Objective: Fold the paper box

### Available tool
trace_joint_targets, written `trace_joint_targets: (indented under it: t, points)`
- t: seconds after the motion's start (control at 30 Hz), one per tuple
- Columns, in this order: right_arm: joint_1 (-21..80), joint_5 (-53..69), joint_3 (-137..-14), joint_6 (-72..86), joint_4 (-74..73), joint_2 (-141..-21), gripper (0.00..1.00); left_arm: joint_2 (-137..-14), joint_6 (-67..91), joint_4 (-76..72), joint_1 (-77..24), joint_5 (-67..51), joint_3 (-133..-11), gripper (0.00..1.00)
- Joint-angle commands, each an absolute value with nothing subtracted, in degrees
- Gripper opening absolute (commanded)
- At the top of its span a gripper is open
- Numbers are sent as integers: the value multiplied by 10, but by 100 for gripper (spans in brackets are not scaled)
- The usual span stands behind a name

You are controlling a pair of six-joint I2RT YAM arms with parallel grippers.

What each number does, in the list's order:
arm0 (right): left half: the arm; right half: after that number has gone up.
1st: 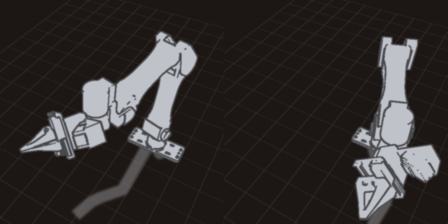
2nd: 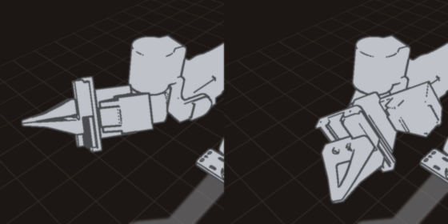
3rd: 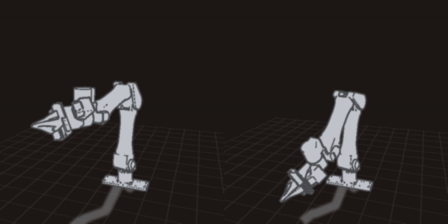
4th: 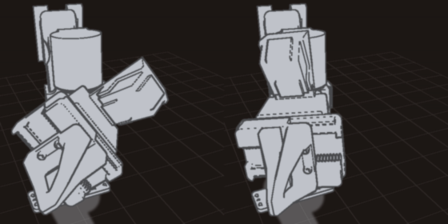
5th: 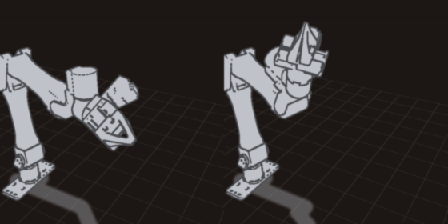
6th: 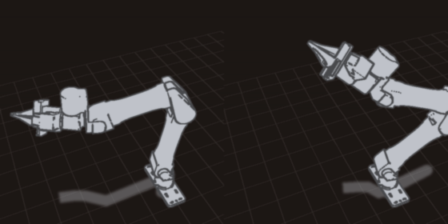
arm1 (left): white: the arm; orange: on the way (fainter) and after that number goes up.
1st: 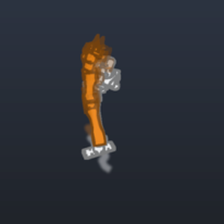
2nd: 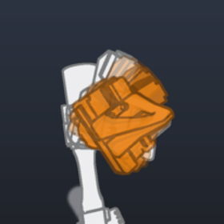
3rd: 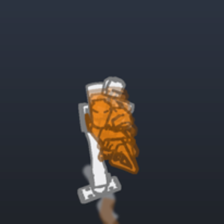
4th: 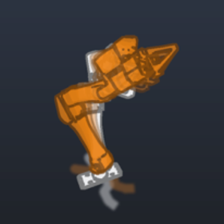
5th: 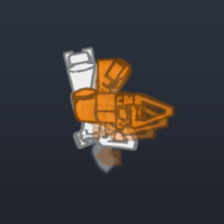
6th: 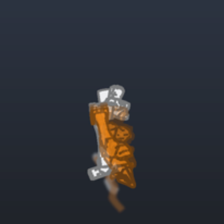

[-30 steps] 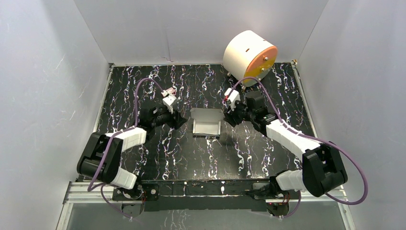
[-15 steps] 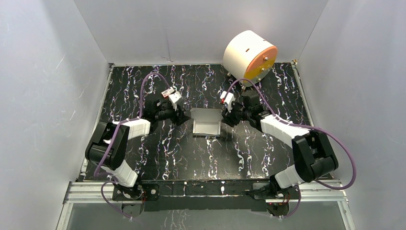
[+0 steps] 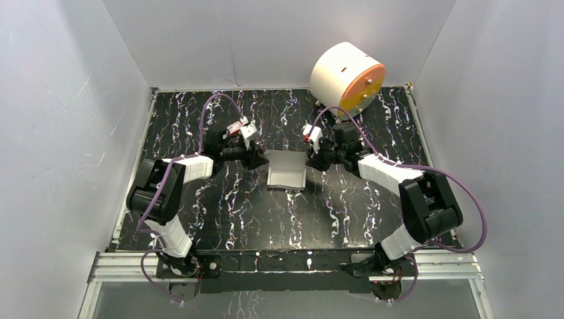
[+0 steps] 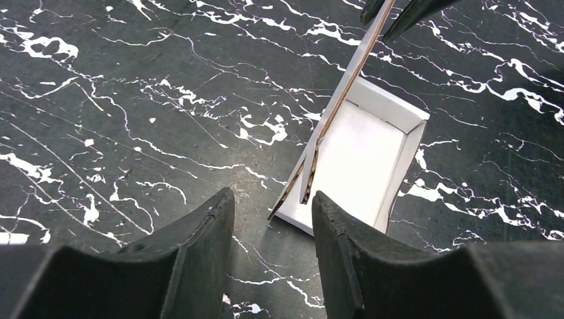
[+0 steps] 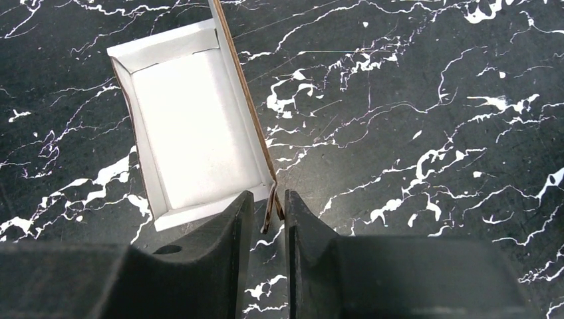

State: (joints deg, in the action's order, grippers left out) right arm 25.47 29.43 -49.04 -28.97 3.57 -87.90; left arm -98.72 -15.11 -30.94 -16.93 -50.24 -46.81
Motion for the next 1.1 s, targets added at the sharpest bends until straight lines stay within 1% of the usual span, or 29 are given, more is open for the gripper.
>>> trace_joint_targets:
  t: [0.0, 0.2, 0.37, 0.47, 0.57, 0.73, 1.07]
  points:
    - [251, 322, -519, -300, 49, -883, 29, -996, -185, -277, -165, -551, -500, 41]
    - [250, 342, -529, -297, 44, -897, 17, -1005, -192, -259, -165, -572, -512, 31]
    - [250, 346, -535, -294, 36, -906, 8, -1011, -176, -271, -166, -594, -515, 16]
    - [251, 343, -536, -282, 37, -908, 5, -1013, -166, -274, -166, -596, -514, 10]
    - [251, 326, -540, -262, 39, -908, 4, -1004, -151, -291, -171, -587, -503, 5]
    - [258, 285, -539, -223, 49, -901, 3, -977, -117, -309, -193, -512, -483, 0]
    - [321, 99, -545, -130, 56, -893, 2, -920, -30, -313, -262, -333, -454, 0]
